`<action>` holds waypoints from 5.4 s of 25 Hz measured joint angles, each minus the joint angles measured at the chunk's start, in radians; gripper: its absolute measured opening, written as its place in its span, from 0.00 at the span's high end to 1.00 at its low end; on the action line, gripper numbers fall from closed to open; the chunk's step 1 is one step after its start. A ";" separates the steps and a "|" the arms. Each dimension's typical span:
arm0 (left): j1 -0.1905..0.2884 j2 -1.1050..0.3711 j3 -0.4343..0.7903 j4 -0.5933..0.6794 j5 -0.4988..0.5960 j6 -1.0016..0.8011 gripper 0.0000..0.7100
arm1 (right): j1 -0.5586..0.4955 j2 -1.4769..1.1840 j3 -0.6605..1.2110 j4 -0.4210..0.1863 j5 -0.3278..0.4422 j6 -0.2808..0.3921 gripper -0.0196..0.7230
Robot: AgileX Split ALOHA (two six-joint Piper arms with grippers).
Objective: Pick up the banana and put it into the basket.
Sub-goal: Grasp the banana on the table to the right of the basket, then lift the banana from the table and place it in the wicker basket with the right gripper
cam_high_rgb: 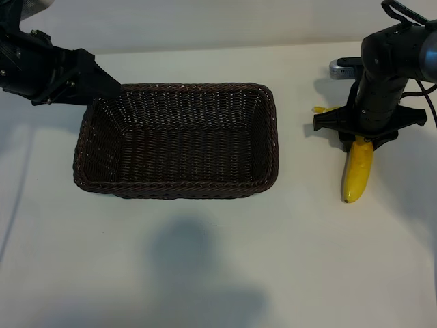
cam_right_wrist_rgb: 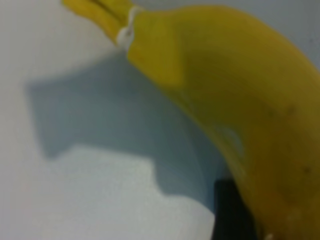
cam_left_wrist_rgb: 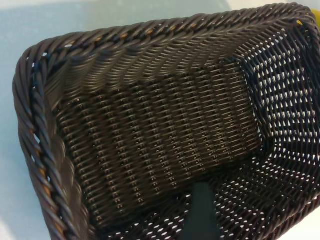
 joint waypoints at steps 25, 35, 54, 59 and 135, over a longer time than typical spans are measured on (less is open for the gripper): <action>0.000 0.000 0.000 0.000 -0.001 0.000 0.15 | 0.003 -0.092 -0.164 -0.030 0.185 -0.016 0.41; 0.000 0.000 0.000 0.000 -0.004 0.000 0.15 | 0.015 -0.093 -0.258 0.004 0.257 -0.081 0.41; 0.000 0.000 0.000 0.000 -0.004 0.002 0.15 | 0.217 -0.093 -0.408 0.030 0.360 -0.123 0.41; 0.000 0.000 0.000 0.000 -0.004 0.002 0.15 | 0.295 -0.093 -0.408 0.021 0.360 -0.116 0.41; 0.000 0.000 0.000 0.000 -0.003 0.003 0.15 | 0.353 -0.015 -0.467 0.587 0.224 -1.261 0.41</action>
